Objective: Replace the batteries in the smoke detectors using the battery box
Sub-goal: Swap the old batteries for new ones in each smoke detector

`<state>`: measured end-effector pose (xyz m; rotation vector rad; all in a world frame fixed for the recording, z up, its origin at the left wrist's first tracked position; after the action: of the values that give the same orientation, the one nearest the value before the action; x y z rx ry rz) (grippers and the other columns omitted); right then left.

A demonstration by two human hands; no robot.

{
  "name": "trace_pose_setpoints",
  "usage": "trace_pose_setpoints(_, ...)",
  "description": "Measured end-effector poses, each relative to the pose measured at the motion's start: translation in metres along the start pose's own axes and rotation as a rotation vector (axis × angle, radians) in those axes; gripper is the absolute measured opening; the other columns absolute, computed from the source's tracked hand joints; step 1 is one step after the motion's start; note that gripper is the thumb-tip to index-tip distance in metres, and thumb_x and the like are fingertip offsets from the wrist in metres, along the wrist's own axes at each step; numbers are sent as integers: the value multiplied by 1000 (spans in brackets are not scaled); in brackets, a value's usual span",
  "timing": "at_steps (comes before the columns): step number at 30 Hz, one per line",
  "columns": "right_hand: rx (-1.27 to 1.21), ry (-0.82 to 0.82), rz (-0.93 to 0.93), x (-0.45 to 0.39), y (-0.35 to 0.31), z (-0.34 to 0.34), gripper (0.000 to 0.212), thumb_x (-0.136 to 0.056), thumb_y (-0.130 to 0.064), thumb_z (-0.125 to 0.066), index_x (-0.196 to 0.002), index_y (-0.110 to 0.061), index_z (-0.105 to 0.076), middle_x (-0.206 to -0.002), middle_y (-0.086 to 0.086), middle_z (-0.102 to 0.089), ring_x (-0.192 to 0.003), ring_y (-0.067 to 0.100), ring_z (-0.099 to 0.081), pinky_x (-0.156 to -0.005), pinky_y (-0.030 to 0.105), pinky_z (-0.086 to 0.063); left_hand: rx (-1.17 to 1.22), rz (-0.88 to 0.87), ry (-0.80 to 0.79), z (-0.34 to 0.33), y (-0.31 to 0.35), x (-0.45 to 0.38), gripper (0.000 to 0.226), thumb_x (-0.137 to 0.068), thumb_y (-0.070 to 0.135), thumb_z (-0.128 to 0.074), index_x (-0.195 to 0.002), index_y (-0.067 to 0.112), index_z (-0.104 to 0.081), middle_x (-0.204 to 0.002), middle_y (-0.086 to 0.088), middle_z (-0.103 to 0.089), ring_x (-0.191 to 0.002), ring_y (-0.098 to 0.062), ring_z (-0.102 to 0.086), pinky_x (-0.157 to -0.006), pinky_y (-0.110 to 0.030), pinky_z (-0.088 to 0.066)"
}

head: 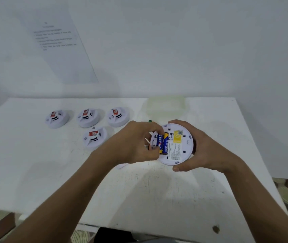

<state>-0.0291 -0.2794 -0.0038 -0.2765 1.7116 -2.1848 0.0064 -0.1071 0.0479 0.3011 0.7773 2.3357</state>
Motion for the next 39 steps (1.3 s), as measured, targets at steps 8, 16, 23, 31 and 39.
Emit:
trace_pose_setpoints(8, 21, -2, 5, 3, -1, 2, 98, -59, 1, -93, -139, -28, -46, -126, -12, -62, -118, 14, -61, -87, 24, -56, -132, -18, -59, -1, 11, -3, 52, -72, 31, -80, -120, 20, -61, -111, 5, -68, -91, -12, -65, -76, -13, -53)
trace_pose_setpoints(16, 26, -38, -5, -8, 0, 1, 97, -57, -1, -92, -139, -26, -46, -126, -9, -63, -117, 17, -61, -89, 26, -55, -364, -68, -136, -2, 7, -5, 47, -82, 42, -69, -119, 21, -48, -116, 1, -64, -90, -14, -60, -68, -16, -50)
trace_pose_setpoints(23, 21, -56, -42, -19, 6, 4, 95, -59, 2, -90, -139, -24, -46, -126, -12, -61, -118, 13, -59, -90, 23, -53, -411, -136, -124, -10, -8, -7, 59, -91, 41, -58, -141, 24, -33, -124, -1, -59, -89, -13, -57, -67, -14, -45)
trace_pose_setpoints(31, -65, 55, -50, -30, 16, 16, 95, -57, 1, -89, -139, -21, -47, -128, -1, -61, -120, 20, -60, -90, 33, -57, -424, -403, 122, -15, -20, -18, 42, -92, 28, -42, -126, 11, -60, -112, -9, -63, -72, -20, -60, -52, -20, -37)
trace_pose_setpoints(39, -16, 126, -58, -32, 26, 31, 92, -59, 0, -90, -137, -25, -48, -125, -7, -62, -118, 13, -60, -88, 29, -58, 166, 125, 187, -10, -44, -40, 43, -76, 45, -76, -113, 25, -69, -103, 14, -68, -85, 6, -65, -67, -11, -55)
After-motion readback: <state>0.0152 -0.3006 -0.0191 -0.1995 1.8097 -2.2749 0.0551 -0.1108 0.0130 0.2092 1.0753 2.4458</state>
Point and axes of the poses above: each hand's wrist, its own x-axis away from the middle knuckle, its own z-axis out of the back of the hand, y = z × x, the point moved 5 cm from there along -x, towards the middle knuckle
